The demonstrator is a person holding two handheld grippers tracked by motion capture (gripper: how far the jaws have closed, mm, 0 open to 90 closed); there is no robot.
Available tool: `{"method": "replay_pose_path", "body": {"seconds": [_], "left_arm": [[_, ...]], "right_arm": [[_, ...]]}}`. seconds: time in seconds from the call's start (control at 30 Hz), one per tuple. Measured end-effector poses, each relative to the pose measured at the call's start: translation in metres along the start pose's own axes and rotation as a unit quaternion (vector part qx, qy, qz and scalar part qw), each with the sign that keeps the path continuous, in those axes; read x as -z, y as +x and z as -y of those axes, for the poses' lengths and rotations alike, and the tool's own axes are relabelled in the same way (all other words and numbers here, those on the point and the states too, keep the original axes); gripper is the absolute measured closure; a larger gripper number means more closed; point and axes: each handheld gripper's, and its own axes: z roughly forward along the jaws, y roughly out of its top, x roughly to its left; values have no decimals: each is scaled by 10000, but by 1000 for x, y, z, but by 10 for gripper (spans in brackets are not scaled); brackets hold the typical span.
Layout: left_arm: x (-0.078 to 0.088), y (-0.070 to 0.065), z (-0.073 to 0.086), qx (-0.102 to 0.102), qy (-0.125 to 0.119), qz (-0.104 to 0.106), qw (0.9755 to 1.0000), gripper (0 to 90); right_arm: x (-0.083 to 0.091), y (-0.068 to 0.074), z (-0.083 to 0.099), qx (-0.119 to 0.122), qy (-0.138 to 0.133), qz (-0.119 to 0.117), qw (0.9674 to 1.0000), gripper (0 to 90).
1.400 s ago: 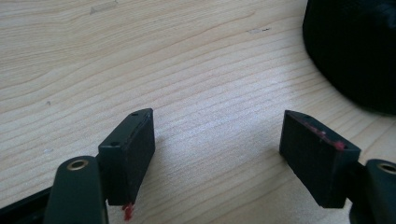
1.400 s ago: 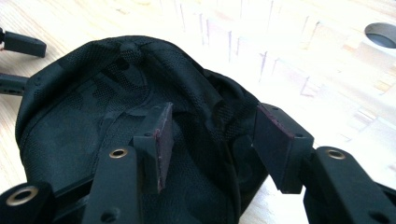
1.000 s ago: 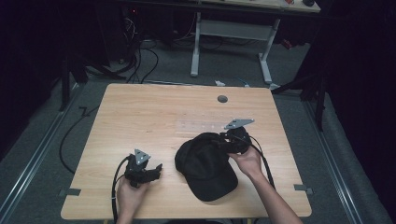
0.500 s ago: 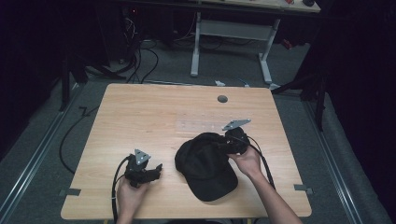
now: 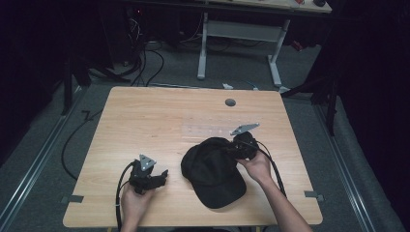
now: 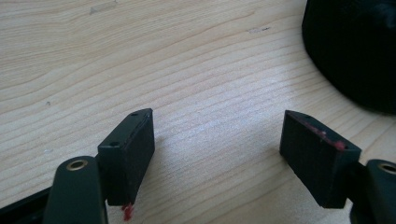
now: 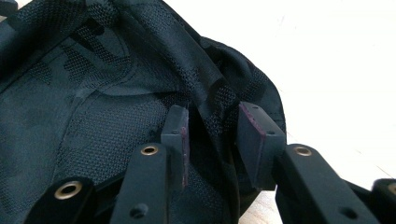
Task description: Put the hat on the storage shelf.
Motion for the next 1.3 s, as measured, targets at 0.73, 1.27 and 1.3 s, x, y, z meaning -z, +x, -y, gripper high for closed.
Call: {"method": "replay_pose_path", "body": {"seconds": [0.73,1.27,1.3], "left_arm": [[0,0,0,-14,0,-8,10000,266],[0,0,1,-36,-2,-20,10000,267],[0,0,1,-39,-2,-21,10000,267]], "right_arm": [[7,-2,5,189,-198,-120,9996,844],[25,-1,10,352,-629,-358,9968,865],[26,-1,10,380,-662,-362,9964,865]]}}
